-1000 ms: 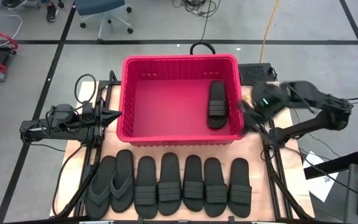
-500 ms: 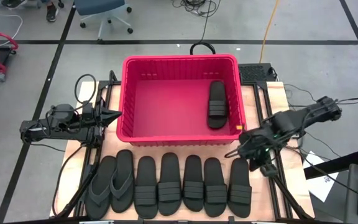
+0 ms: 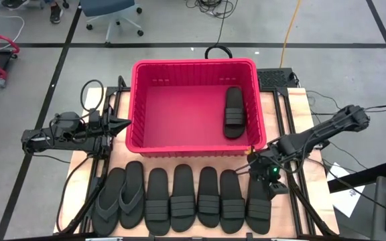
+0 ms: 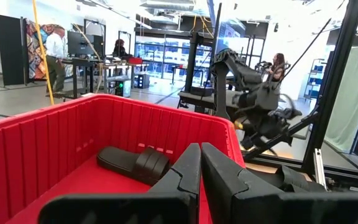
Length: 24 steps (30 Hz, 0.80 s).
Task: Pick and place slides into bin
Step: Put the black slide into the red bin
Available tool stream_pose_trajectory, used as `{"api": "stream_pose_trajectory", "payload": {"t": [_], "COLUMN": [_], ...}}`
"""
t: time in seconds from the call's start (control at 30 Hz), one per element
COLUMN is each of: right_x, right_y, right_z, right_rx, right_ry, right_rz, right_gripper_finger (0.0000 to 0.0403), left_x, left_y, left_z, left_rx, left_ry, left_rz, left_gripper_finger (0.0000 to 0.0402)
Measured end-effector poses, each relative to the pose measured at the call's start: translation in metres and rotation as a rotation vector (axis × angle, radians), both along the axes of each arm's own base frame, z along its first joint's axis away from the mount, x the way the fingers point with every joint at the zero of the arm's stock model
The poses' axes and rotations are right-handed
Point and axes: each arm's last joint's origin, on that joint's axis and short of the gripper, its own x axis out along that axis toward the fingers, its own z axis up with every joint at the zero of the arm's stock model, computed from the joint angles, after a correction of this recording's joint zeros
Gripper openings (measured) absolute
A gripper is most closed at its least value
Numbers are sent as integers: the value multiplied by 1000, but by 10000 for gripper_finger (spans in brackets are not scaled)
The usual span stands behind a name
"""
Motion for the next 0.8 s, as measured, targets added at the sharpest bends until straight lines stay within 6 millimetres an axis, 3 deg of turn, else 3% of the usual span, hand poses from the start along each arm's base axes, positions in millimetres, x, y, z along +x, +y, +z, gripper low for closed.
{"api": "stream_pose_trajectory", "payload": {"t": [0.3, 0.47, 0.8], "right_x": [-1, -8, -10], "right_y": [6, 9, 14], "right_z": [-38, -53, -57], "right_rx": [156, 140, 67], "right_ry": [0, 39, 34], "right_rz": [-91, -149, -227], "right_gripper_finger": [236, 227, 223], "left_x": [0, 0, 0], "left_y": [0, 0, 0], "left_z": [0, 0, 0], "left_rx": [0, 0, 0], "left_ry": [0, 0, 0], "left_rz": [0, 0, 0], "left_gripper_finger": [17, 17, 17]}}
